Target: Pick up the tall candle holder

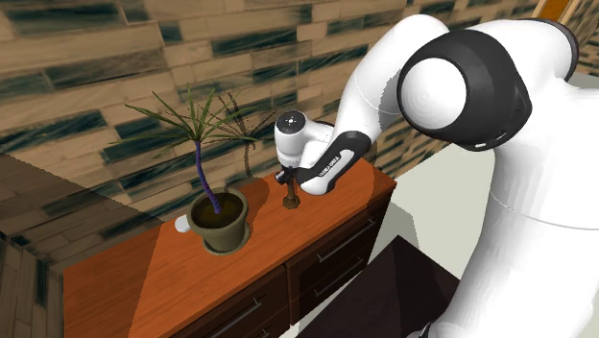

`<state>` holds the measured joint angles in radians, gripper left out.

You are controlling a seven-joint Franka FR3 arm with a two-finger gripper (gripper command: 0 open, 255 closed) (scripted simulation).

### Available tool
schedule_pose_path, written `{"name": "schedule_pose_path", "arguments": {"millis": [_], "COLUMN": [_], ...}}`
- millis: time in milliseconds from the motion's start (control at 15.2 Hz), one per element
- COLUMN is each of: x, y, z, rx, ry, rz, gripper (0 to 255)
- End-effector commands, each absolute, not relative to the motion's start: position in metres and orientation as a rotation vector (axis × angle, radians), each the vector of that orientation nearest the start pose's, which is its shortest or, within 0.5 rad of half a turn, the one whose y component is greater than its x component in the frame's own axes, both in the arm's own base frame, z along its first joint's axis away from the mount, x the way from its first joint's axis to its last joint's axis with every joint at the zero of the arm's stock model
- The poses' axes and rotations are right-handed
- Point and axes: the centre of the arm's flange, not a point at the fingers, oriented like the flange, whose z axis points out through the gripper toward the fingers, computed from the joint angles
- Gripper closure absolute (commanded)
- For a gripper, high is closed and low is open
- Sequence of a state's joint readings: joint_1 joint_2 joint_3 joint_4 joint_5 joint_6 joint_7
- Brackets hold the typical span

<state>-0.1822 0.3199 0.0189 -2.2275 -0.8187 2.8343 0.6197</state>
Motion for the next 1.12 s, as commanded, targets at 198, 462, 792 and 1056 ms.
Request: {"name": "schedule_pose_path", "arguments": {"millis": [198, 462, 792, 1056], "x": [0.561, 0.561, 0.561, 0.561], "y": [-0.054, -0.054, -0.055, -0.055], "z": [0.248, 0.248, 0.268, 0.289], "rx": [-3.366, -3.366, -3.366, -3.366], "ry": [0.056, 0.056, 0.056, 0.056], "rz": [-0.578, -0.578, -0.578, -0.578], "gripper": [255, 255, 255, 255]}}
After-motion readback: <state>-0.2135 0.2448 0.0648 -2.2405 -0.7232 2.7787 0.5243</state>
